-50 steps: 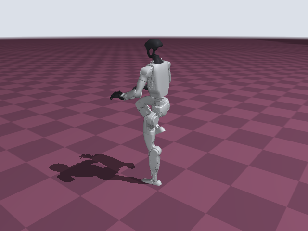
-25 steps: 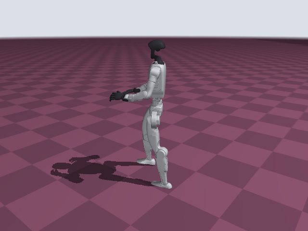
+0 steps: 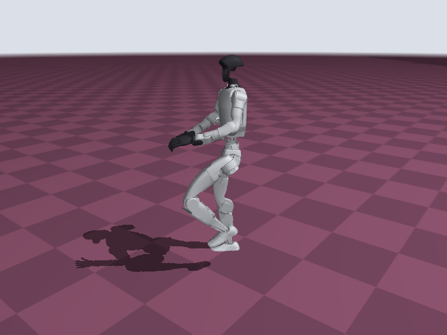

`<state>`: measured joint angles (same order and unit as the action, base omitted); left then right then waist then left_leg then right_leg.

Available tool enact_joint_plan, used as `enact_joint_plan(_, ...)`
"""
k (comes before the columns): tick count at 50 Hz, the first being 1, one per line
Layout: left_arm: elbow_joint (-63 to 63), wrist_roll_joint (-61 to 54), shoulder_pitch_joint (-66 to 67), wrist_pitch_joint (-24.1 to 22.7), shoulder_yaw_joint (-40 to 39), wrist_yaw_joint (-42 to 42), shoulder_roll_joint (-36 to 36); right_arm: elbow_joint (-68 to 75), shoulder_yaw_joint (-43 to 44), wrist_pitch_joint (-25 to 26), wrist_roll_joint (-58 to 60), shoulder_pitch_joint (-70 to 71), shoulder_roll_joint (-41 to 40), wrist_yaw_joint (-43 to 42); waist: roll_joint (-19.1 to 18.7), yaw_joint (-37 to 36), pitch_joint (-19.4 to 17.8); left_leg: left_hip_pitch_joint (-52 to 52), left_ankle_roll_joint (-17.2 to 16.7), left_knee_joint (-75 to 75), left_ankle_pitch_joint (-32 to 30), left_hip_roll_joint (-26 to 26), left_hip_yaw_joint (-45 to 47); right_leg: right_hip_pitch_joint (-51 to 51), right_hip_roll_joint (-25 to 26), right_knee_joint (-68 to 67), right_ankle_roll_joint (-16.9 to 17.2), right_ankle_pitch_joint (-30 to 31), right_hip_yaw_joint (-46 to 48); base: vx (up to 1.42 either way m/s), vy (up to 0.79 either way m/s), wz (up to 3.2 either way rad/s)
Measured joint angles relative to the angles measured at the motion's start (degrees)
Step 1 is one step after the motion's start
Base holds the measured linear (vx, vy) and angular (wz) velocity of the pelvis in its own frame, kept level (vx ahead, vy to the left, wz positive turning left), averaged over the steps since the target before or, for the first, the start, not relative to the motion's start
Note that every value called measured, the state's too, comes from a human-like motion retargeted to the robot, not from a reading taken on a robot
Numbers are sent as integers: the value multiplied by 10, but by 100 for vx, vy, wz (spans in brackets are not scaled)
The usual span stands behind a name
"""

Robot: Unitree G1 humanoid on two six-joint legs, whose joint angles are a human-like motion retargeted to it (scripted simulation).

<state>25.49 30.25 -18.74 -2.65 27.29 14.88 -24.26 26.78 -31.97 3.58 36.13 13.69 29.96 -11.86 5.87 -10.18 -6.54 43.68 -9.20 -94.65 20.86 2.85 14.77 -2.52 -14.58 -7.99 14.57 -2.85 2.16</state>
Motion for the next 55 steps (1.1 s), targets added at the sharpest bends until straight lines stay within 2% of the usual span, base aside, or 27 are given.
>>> enact_joint_plan(5, 97, -14, -26, 12, 33, -4, 29, 4, -14, 7, -14, 25, -10, 10, 42, -6, -26, 198, 0, -205, 45, 20, 8, 2, -31, -14, 4, -10, 22, 6, -13, 45)
enact_joint_plan(8, 129, 13, -41, 19, 58, 45, 33, 2, -12, 7, -6, 34, -20, 7, 58, -15, -51, 294, -13, -297, 71, 56, 3, 1, -34, -22, 4, -8, 23, 9, -12, 13)
enact_joint_plan(10, 90, 2, -34, 12, 48, 107, 26, 1, -13, 18, 26, 26, -25, 7, 53, -4, -75, 316, -8, -327, 80, 53, 15, -69, -43, 54, 4, 42, 47, 14, 0, 46)
enact_joint_plan(13, 13, -17, -26, -7, 3, 96, 5, -10, 0, 19, 41, 12, -25, 13, 54, -25, -98, 341, -20, -348, 86, 60, 11, -96, -46, 65, 4, 50, 55, 14, -2, 11)
enact_joint_plan(18, -9, -8, -5, 5, 6, 37, -8, -22, 4, 20, 46, -16, -27, 21, 66, -31, -72, 337, -9, -293, 70, 53, 20, -98, -62, 68, 2, 37, 82, 17, 2, 43)
enact_joint_plan(21, 14, -27, -2, 5, 12, 21, -4, -16, -6, 27, 35, 1, -37, 36, 52, -31, -82, 269, -17, -221, 57, 57, 3, -119, -43, 81, -1, 35, 92, 13, -1, 10)
enact_joint_plan(25, 24, -35, 33, -5, 6, 2, -10, -18, -10, 27, 38, 11, -46, 31, 35, -37, -64, 140, -38, -60, 44, 58, -16, -129, -10, 101, -7, 30, 91, 21, 0, -12)
enact_joint_plan(27, 16, -37, 59, -10, -9, -8, -15, -25, -7, 24, 47, 12, -49, 20, 17, -44, -60, 39, -31, 49, 40, 90, 2, -140, 12, 103, -10, 23, 85, 26, 3, -35)
enact_joint_plan(30, 3, -34, 98, -15, -23, -10, -20, -40, 5, 21, 62, 2, -55, -3, -10, -36, -28, -104, 0, 242, 30, 150, 71, -141, 55, 99, -11, 7, 96, 31, 9, 21)
enact_joint_plan(31, -7, -24, 115, -21, -37, -8, -22, -52, 13, 10, 63, -2, -51, -25, -15, -41, -28, -175, 16, 327, 39, 152, 119, -143, 55, 83, -24, -18, 96, 35, 14, 7)
enact_joint_plan(32, -16, -22, 126, -26, -48, -6, -24, -59, 20, 3, 65, -4, -49, -41, -19, -43, -28, -244, 21, 423, 38, 143, 157, -144, 55, 67, -25, -36, 97, 34, 14, -3)
enact_joint_plan(33, -22, -34, 128, -28, -51, -4, -25, -60, 25, 6, 71, -2, -50, -44, -19, -43, -32, -308, 7, 541, 17, 114, 177, -143, 55, 48, -3, -39, 102, 34, 17, 44)
enact_joint_plan(35, -36, -68, 127, -32, -59, 22, -33, -56, 31, 18, 90, 5, -52, -67, -35, -25, -54, -454, -11, 815, -61, 36, 184, -186, 62, 55, 4, -31, 121, 38, 28, 98)
enact_joint_plan(36, -32, -60, 123, -32, -54, 23, -35, -53, 37, 14, 85, 2, -57, -80, -41, -21, -49, -492, -18, 905, -110, 18, 173, -179, 67, 24, 1, -47, 132, 38, 33, 114)
enact_joint_plan(38, -17, -27, 118, -27, -38, 15, -35, -44, 49, 4, 71, -11, -66, -101, -39, -14, -24, -512, -29, 990, -174, -1, 142, -141, 60, -62, -10, -76, 158, 34, 28, 124)
enact_joint_plan(40, -8, -16, 112, -22, -24, 13, -36, -41, 59, 2, 66, -28, -72, -108, -46, 4, -27, -521, -46, 997, -193, 1, 97, -119, 50, -153, -36, -56, 185, 30, 26, 168)
enact_joint_plan(42, -7, 7, 109, -10, -14, 5, -33, -53, 64, 2, 65, -48, -66, -107, -57, 23, -12, -512, -31, 997, -197, 5, 53, -42, 31, -298, -60, 11, 187, 25, 26, 184)
enact_joint_plan(45, -19, 19, 78, 0, 0, 27, -31, -80, 73, 4, 61, -48, -45, -117, -70, 46, -21, -505, 0, 997, -193, 3, 2, 114, 13, -539, -52, 120, 120, 19, 20, 161)
enact_joint_plan(47, -27, 23, 58, 9, 6, 37, -36, -79, 72, 10, 68, -34, -36, -118, -73, 54, -16, -497, 12, 997, -190, 3, -21, 225, 28, -675, -53, 105, 59, 21, 11, 103)
enact_joint_plan(50, -32, 26, 46, 19, 8, 32, -44, -45, 59, 18, 85, -11, -42, -105, -81, 58, -7, -498, 14, 997, -186, 16, -39, 370, 43, -856, -106, 14, 15, 21, 6, 41)
enact_joint_plan(52, -29, 31, 33, 34, 0, 35, -46, -4, 34, 23, 83, 19, -49, -91, -88, 43, 10, -480, 24, 997, -193, 29, -31, 503, 84, -961, -148, 2, -14, 15, 2, -22)
enact_joint_plan(55, -36, 30, 32, 36, -3, 40, -44, 47, -2, 19, 81, 28, -62, -97, -110, 41, 18, -481, 22, 997, -192, 55, -44, 626, 125, -1085, -163, -33, -5, 23, -1, 33)
